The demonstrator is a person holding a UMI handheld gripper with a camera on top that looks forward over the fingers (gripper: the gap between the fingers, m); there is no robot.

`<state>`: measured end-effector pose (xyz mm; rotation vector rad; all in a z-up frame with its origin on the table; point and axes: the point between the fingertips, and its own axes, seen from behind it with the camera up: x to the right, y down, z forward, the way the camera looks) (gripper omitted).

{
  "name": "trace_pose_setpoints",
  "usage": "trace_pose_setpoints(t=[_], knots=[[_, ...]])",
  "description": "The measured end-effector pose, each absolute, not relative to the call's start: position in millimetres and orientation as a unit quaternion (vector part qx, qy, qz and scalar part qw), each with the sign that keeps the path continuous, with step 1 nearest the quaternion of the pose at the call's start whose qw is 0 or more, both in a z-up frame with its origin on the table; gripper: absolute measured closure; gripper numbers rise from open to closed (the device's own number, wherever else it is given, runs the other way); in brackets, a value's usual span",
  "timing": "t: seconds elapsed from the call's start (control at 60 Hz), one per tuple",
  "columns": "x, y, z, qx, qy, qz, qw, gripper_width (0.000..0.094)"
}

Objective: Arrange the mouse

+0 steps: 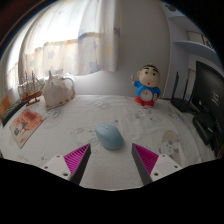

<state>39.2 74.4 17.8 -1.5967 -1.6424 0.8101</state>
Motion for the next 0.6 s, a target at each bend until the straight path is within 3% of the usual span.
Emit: trace_pose_setpoints(t=[0.333, 0.6], knots=[[-38, 89, -15, -0.63, -0.638, 0.299, 0.326, 0.0083], [-61, 89, -16, -0.638, -0.633, 0.297, 0.324, 0.0084]])
